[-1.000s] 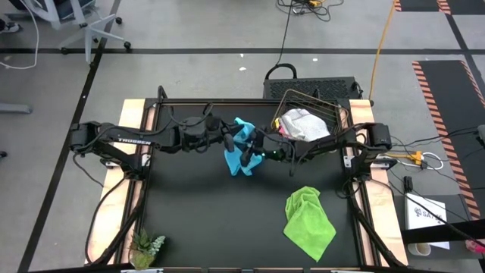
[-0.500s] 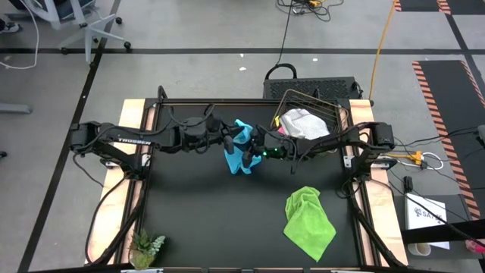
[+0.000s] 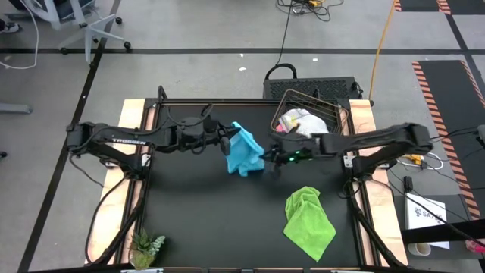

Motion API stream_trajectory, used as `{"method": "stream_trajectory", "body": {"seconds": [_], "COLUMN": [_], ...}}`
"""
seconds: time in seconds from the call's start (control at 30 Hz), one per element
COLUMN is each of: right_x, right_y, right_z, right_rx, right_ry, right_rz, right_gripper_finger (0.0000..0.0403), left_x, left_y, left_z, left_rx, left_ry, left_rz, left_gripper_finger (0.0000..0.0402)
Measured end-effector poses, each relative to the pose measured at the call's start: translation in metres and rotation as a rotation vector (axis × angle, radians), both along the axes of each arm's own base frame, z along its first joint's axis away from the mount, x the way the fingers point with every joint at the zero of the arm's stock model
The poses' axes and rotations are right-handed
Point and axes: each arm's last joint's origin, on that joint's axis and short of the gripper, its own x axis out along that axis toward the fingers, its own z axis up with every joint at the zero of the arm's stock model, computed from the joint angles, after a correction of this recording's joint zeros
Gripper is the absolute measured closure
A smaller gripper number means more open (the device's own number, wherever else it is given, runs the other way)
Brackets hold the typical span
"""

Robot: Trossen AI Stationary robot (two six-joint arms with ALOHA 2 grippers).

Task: Fold microfiber towels
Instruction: Fold the blue towel

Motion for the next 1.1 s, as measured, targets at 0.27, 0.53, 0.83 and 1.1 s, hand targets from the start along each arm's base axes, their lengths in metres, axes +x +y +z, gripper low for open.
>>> {"method": "stream_trajectory", "body": {"seconds": [0.27, 0.53, 0.83, 1.1], "right_x": [-0.052, -0.08, -0.051, 0.02], "right_y": [-0.015, -0.029, -0.032, -0.022], "right_z": [0.051, 0.076, 0.05, 0.004], "right_rx": [-0.088, -0.149, -0.111, -0.117], "right_ry": [-0.119, -0.238, -0.124, -0.176], "right_rz": [-0.005, -0.03, 0.019, 0.129], "right_gripper_finger": [0.0403, 0.0401, 0.0402, 0.0403], "left_x": [-0.032, -0.062, -0.065, -0.051], "left_y": [-0.008, -0.02, -0.021, -0.011], "left_z": [0.035, 0.059, 0.057, 0.044], "left_rx": [-0.066, -0.176, -0.149, -0.153], "left_ry": [-0.105, -0.193, -0.166, -0.111], "left_rz": [-0.108, -0.256, -0.148, -0.057], "left_gripper_finger": [0.0399, 0.0398, 0.0398, 0.0396]}}
